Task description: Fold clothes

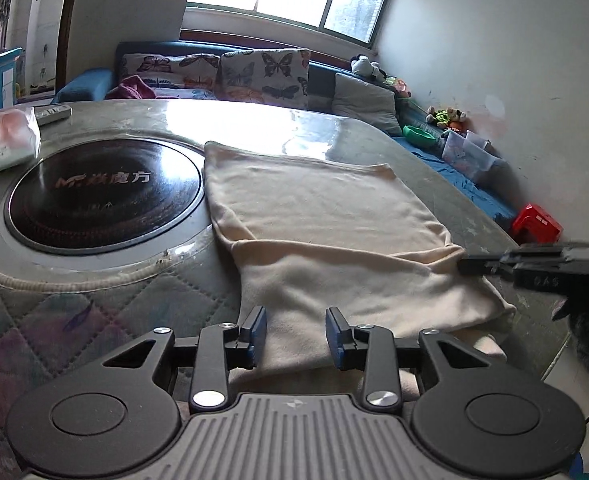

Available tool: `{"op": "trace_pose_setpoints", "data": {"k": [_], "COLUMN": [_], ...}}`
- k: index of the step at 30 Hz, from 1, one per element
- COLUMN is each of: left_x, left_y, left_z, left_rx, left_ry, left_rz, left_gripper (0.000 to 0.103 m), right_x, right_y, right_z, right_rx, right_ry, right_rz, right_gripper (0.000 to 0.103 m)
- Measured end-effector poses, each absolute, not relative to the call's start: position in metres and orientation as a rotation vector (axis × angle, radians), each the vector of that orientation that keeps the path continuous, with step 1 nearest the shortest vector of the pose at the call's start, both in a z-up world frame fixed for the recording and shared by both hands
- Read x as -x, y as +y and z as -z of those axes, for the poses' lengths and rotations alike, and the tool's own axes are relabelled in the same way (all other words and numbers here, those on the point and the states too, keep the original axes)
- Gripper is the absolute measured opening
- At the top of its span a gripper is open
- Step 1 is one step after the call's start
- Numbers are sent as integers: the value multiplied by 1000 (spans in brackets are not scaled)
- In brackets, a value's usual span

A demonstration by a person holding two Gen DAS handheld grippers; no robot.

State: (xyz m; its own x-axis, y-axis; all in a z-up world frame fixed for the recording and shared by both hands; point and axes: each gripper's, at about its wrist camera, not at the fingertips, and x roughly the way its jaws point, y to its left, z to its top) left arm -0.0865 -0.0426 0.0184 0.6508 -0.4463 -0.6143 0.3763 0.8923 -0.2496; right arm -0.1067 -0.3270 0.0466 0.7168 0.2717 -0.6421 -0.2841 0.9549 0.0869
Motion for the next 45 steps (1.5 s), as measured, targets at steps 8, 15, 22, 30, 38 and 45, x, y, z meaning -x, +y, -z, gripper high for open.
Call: {"op": "trace_pose_setpoints", "data": {"k": [8,15,22,30,38,45], "left_x": [86,83,83,84,75,49], "left_y": [-36,-37,-39,-39,-46,-83], "left_z": [-13,-16,-15,-15,-29,-37], "left_rx": [106,97,88,84,60,-49], "left_ry": [734,735,735,740,701,643], "left_rz": [449,447,444,437,455,557], "left_gripper": [36,38,41,43,43,43], "right_x": [99,101,98,110,101,94], "right_y": [-329,-341,-335,-324,-342,-340], "right_z": [-54,-41,-37,-70,-49,-34], "right_rx": [63,-41,-15,65,-39,-56], "right_ry": [681,723,733,601,692,735], "right_rz": [-252,-289,-310,-287,-300,-308], "right_gripper": [3,23,10,2,14,21]}}
